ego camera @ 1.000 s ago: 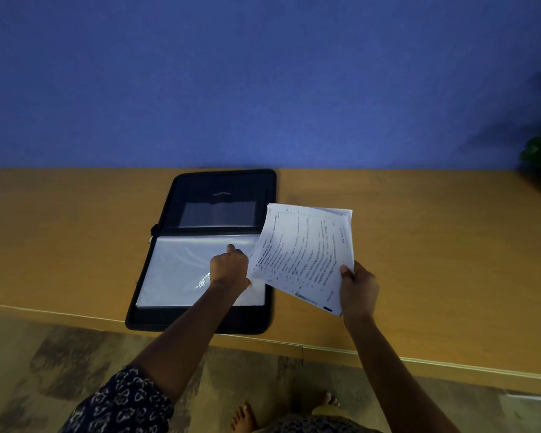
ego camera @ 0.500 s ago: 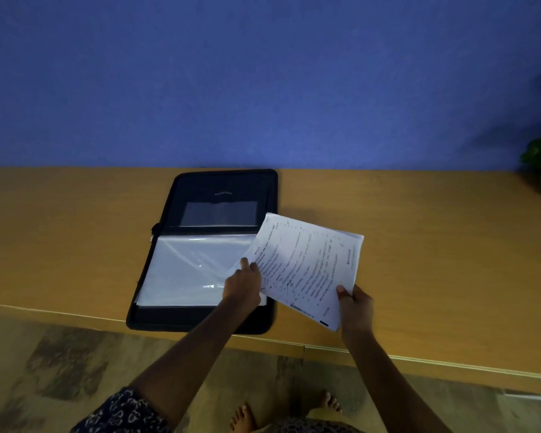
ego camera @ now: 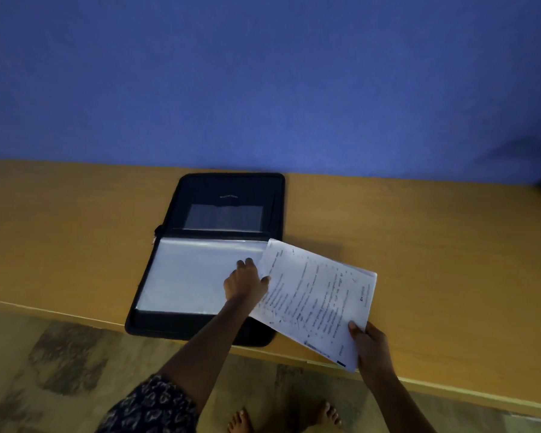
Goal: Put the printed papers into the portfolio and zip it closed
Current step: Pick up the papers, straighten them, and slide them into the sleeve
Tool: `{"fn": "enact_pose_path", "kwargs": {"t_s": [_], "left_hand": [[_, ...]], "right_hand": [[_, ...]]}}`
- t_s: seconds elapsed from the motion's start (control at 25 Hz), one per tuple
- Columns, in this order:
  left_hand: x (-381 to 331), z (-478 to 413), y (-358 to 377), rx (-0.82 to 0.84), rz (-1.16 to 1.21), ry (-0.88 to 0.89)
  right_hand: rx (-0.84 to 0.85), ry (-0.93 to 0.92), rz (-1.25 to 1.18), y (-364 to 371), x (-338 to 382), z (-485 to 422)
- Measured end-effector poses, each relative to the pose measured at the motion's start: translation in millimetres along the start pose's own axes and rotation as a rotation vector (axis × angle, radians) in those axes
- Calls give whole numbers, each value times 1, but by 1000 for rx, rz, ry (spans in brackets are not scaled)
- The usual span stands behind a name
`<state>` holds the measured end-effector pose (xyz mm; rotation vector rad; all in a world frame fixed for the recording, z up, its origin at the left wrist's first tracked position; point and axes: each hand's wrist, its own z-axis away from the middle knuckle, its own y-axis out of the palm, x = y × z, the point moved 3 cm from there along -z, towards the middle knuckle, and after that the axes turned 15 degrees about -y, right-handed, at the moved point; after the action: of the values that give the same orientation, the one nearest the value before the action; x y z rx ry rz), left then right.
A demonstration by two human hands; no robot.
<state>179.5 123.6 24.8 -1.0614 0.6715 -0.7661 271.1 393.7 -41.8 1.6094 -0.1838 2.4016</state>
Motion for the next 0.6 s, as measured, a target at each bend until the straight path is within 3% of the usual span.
{"fn": "enact_pose_path", "kwargs": {"t_s": [0.24,0.4,0.48,0.6], "left_hand": [[-20,-42,13,81,-60,-17],[-23,-53,6,-5,-29,106],[-24,-56,5,-72,-166,253],[-25,-62,0,-105,-340,271]], "right_hand": [[0,-6,19,-5,-4,-18],[20,-40,69,-9,2,-28],[44,-75,95,-12,8,-33],[81,-111,141,-14,17,-43]]}}
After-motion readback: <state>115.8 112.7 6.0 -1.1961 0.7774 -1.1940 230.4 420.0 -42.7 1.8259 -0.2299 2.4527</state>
